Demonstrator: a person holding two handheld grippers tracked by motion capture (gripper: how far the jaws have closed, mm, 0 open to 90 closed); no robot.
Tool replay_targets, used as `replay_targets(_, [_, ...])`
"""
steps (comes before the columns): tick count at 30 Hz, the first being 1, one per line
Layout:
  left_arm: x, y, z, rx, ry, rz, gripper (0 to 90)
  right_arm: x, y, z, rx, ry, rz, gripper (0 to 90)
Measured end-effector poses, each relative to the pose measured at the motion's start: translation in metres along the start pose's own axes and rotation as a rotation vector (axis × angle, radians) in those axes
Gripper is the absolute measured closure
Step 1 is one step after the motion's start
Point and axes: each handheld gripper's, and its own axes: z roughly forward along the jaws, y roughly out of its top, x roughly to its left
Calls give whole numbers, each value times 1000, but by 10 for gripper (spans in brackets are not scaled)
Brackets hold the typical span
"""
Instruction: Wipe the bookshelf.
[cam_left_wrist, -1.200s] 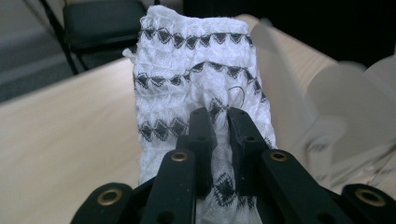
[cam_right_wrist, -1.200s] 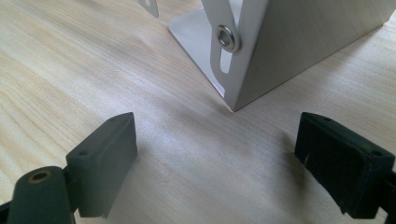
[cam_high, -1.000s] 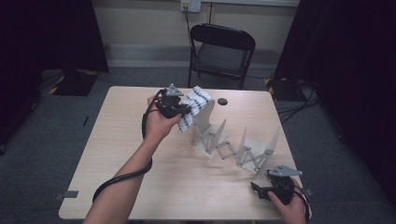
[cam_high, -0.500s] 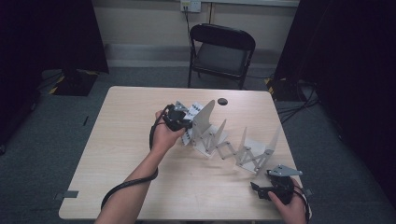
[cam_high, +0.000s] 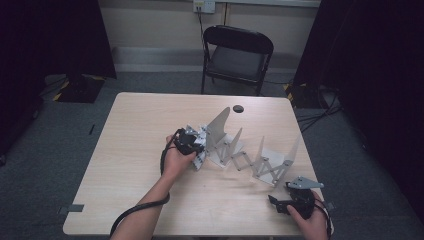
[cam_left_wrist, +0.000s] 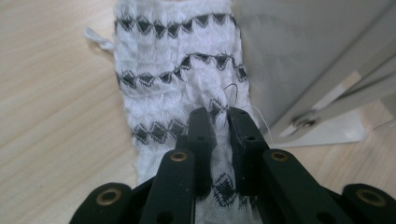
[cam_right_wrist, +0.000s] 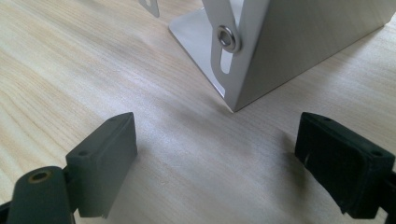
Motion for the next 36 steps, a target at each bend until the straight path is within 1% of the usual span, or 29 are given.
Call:
replay_targets(1, [-1,-3,1,-15,-2,5,803,0,0,0,0,0,0,121])
replay_targets(3, [0,-2,-1,0,3,10,803,0,0,0,0,0,0,121])
replay_targets(4, [0,-1,-3,1,0,14,803,0,0,0,0,0,0,121])
replay_targets(6, [1,0,-6,-2,1,9,803,0,0,0,0,1,0,115])
replay_targets(7, [4,4,-15,-13,3,-6,803,0,0,0,0,3,-2,110])
replay_targets(8, [5,8,-22,-29,6,-3,802,0,0,0,1,3,-3,109])
replay_targets(9, [6,11,-26,-37,7,-6,802,0,0,0,1,4,-3,109])
replay_targets(10, [6,11,-26,-37,7,-6,802,0,0,0,1,4,-3,109])
replay_targets(11, [10,22,-41,-67,17,5,802,0,0,0,2,5,-3,109])
replay_targets(13, [13,37,-57,-107,28,4,801,0,0,0,3,5,-4,108])
replay_targets(15, [14,50,-68,-130,37,23,801,0,0,1,2,4,-4,108])
replay_targets(16, [14,50,-68,-130,37,23,800,0,0,1,2,4,-4,108])
replay_targets(17, [13,65,-77,-171,34,32,800,0,0,1,1,4,-5,108])
replay_targets(18, [12,74,-81,-188,31,41,800,0,0,1,2,4,-4,108])
replay_targets(19, [11,79,-83,-200,33,44,799,0,0,1,1,3,-5,108])
replay_targets(20, [10,85,-84,-212,21,52,799,0,0,1,1,3,-5,108])
replay_targets(21, [8,92,-85,-221,10,60,799,0,0,1,1,3,-5,108])
replay_targets(23, [5,103,-83,-222,7,87,799,0,0,1,1,3,-5,108])
replay_targets(26, [3,113,-79,-204,9,106,799,0,0,1,1,3,-4,108])
replay_targets(27, [3,113,-79,-204,9,106,799,0,0,1,1,3,-4,108])
replay_targets(28, [3,114,-74,-193,-3,109,799,0,0,1,0,3,-6,108])
replay_targets(29, [3,114,-70,-185,-4,107,799,0,0,1,1,3,-5,108])
replay_targets(30, [3,114,-70,-185,-4,107,799,0,0,1,1,3,-5,108])
replay_targets(31, [4,111,-63,-179,-10,102,799,0,0,1,1,3,-5,108])
replay_targets(32, [4,111,-63,-179,-10,102,799,0,0,1,1,3,-5,108])
replay_targets(33, [6,108,-56,-158,-13,98,798,0,0,1,1,3,-5,108])
replay_targets(34, [7,105,-52,-157,-16,92,799,0,0,1,1,3,-5,108])
replay_targets(35, [7,103,-47,-149,-16,96,799,0,0,1,1,3,-5,108])
replay_targets(36, [7,103,-47,-149,-16,96,799,0,0,1,1,3,-5,108])
